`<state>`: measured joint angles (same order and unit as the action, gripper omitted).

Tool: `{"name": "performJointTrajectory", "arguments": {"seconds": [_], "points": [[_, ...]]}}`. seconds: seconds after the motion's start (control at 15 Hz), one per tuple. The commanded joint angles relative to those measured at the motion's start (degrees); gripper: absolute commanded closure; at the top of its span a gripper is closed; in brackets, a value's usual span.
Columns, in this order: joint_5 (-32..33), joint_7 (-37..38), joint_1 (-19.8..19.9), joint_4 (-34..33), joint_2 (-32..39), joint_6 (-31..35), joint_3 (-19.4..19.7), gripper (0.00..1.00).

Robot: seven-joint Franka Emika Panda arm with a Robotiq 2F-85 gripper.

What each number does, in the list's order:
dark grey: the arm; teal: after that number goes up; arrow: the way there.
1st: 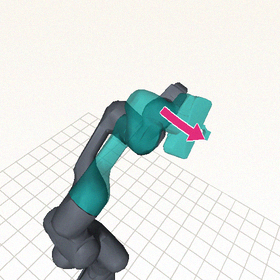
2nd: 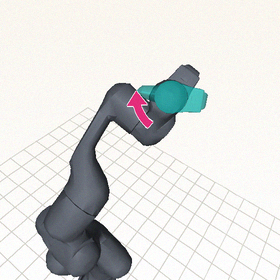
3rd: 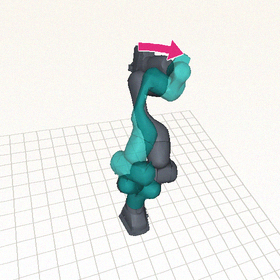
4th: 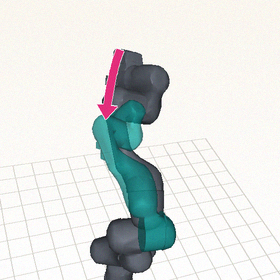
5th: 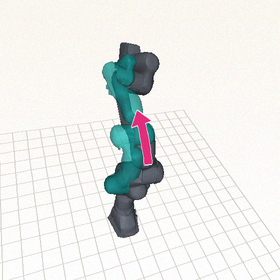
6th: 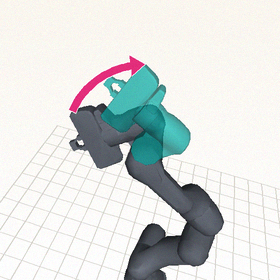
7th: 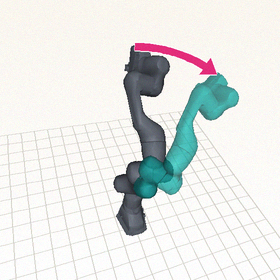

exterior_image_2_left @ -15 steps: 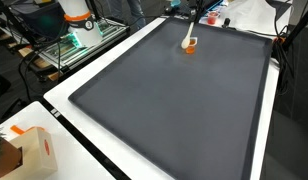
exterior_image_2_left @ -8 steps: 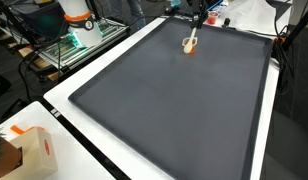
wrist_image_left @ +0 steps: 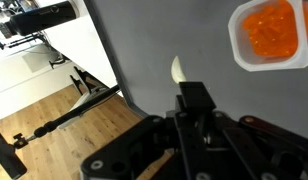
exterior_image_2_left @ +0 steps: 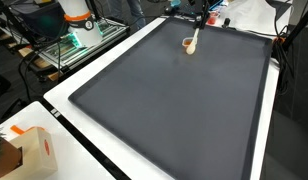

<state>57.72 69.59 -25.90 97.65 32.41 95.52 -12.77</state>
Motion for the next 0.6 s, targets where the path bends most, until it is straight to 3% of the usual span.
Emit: {"name": "performJointTrajectory", "arguments": {"seconds": [0.0, 0.53], "points": [[-0.16, -3.08, 1.74, 2.06, -2.18, 5.02, -0.18, 0.97], [-1.99, -6.26, 4.54, 5.22, -7.12, 11.96, 0.10, 0.97]]}}
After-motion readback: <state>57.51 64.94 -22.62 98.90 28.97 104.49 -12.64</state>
